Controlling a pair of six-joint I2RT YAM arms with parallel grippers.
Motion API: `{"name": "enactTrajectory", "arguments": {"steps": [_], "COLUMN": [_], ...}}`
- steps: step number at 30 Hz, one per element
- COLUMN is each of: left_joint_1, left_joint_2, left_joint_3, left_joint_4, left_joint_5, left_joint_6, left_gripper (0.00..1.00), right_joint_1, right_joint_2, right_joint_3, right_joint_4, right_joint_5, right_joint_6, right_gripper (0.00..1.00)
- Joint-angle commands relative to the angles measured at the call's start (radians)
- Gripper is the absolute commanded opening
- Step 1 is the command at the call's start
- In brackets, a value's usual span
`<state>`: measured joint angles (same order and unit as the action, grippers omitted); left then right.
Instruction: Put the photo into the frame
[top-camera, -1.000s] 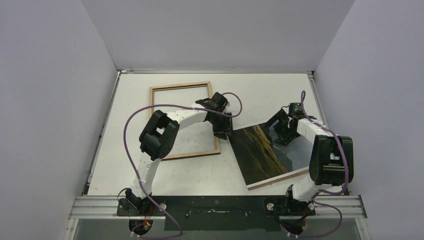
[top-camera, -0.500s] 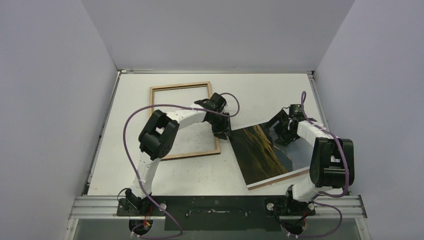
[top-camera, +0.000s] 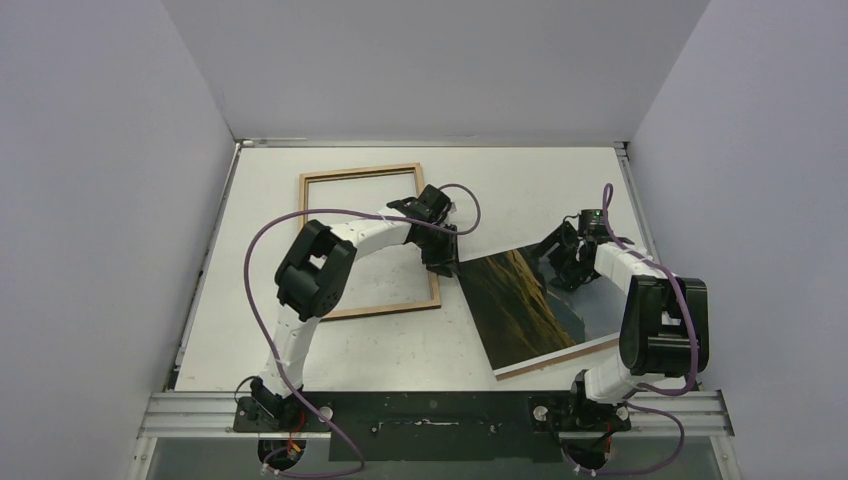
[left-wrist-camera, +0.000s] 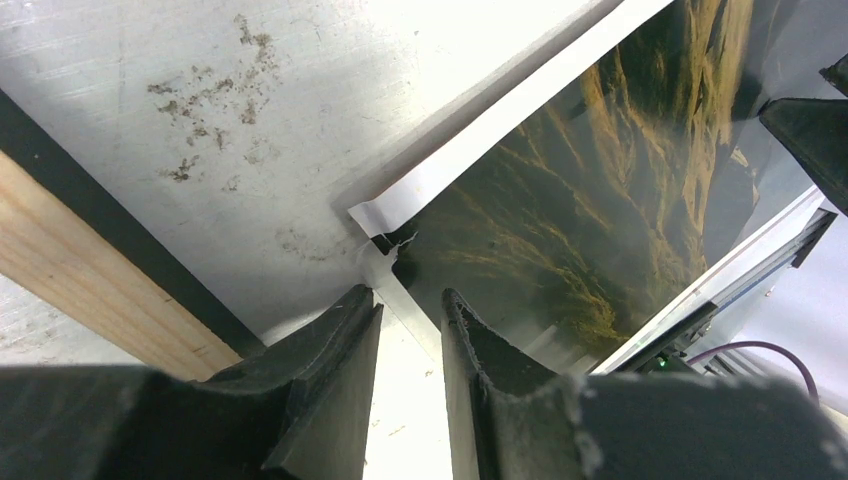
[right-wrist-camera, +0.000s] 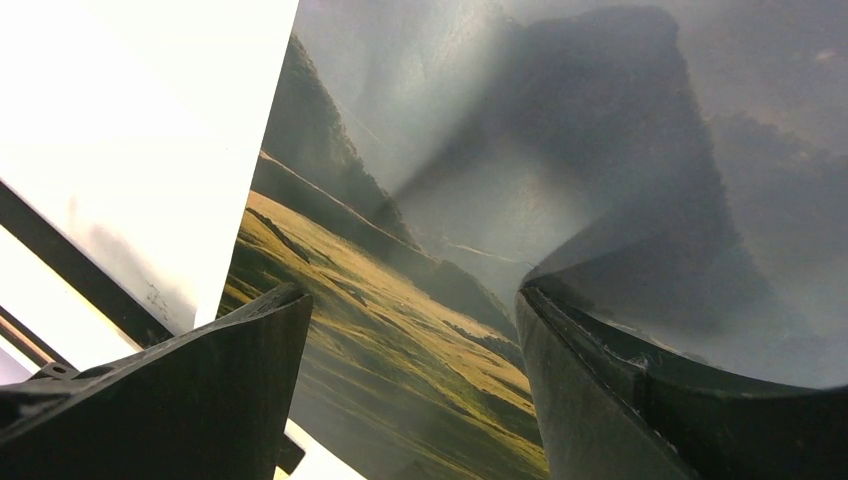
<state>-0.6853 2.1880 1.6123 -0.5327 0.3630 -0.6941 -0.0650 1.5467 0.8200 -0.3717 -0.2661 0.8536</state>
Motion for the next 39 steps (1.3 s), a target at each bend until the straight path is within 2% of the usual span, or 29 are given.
{"name": "enactTrajectory", "arguments": {"steps": [1, 9, 17, 28, 39], "left_joint_1": [0.006, 0.01, 0.01, 0.01, 0.018], "left_joint_2": [-0.069, -0.086, -0.139, -0.078, -0.045], "left_joint_3": [-0.015, -0.028, -0.058, -0.044, -0.057], "left_joint_4": [0.035, 0.071, 0.093, 0.072, 0.14], "left_joint_5": [0.002, 0.005, -0.03, -0.009, 0.048], "left_joint_6": [0.012, -0.02, -0.028, -0.07, -0.133], "left_gripper": [0.27, 0.27, 0.27, 0.32, 0.33], "right_joint_1": [-0.001, -0.001, -0.001, -0.001, -0.001], "right_joint_2": [0.058, 0.052, 0.015, -0.04, -0.039], "right_joint_3": [-0.065, -0.083, -0.093, -0.1, -0.105], "right_joint_4": [-0.035, -0.027, -0.016, -0.048, -0.047], "right_joint_5": [0.096, 0.092, 0.077, 0.105, 0.097], "right_joint_6": [-0.011, 0.001, -0.005, -0.014, -0.008], "right_gripper": [0.77, 0.76, 0.8, 0.93, 0.93]}}
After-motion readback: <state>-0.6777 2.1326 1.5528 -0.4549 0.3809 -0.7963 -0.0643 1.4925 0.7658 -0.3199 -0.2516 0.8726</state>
